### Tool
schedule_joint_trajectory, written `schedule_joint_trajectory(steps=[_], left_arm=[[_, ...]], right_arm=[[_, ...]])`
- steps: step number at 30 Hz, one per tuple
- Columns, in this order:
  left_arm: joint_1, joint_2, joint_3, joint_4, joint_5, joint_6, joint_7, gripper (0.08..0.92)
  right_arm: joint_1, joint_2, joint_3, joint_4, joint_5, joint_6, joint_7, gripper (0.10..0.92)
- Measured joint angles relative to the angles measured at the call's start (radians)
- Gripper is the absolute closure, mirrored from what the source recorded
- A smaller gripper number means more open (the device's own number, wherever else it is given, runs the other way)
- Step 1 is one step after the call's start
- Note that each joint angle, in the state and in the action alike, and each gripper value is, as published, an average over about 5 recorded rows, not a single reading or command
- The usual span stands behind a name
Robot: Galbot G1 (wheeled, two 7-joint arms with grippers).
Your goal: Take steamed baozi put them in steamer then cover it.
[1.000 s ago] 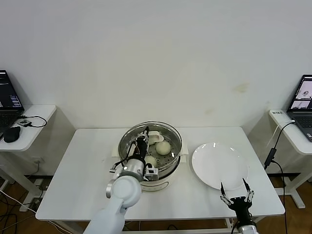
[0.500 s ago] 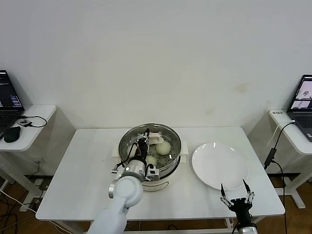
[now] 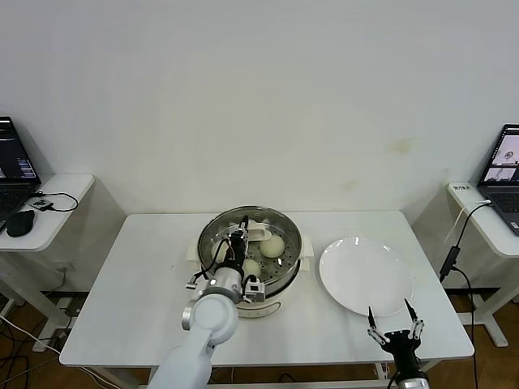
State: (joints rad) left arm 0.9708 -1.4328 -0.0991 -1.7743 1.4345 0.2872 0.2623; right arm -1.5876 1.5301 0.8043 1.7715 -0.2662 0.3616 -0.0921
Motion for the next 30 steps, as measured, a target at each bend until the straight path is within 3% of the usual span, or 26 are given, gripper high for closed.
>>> schedule_joint_trajectory(steps=[11, 21, 30], left_arm=[[0.008, -0.011, -0.006, 0.001, 0.019, -0.016, -0.008, 0.836], [0.049, 0.007, -0.005, -0.066, 0.016, -0.023, -0.007, 0.562], [0.16, 0.052, -0.02, -0.219, -0.029, -0.034, -0.033, 0.302]], right_arm=[[0.0, 0.0, -0.001, -0.004, 0.0, 0.004, -0.002, 0.203], [0.002, -0.002, -0.003, -0.008, 0.0, 0.004, -0.003, 0.203], [0.004, -0.008, -0.006, -0.013, 0.005, 0.004, -0.004, 0.203]])
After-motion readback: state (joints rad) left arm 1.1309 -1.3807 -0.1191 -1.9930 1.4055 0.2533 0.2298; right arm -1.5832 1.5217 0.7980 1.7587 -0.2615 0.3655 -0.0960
